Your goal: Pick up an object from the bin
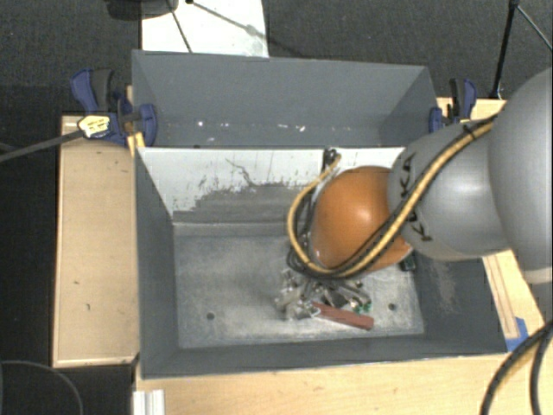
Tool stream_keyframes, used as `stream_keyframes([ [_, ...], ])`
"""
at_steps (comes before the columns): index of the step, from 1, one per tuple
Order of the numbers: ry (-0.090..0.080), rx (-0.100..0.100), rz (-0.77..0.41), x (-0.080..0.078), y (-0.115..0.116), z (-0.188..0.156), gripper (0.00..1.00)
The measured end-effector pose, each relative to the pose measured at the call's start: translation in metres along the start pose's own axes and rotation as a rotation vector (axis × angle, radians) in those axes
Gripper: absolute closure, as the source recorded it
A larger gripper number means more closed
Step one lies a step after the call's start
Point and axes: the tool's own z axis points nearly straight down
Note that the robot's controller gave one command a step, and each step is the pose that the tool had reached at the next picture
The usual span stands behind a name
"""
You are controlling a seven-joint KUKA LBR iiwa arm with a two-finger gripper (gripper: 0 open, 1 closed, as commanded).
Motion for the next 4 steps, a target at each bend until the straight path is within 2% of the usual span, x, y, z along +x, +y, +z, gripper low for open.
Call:
stream_keyframes([
  [1,0.000,0.000,0.001,0.000,0.000,0.000,1.00],
  [2,0.000,0.002,-0.160,0.000,0.012,-0.002,1.00],
  [3,-0.003,-0.001,-0.314,-0.008,0.008,-0.041,1.00],
  [4,-0.002,-0.001,-0.312,-0.008,0.008,-0.041,1.00],
])
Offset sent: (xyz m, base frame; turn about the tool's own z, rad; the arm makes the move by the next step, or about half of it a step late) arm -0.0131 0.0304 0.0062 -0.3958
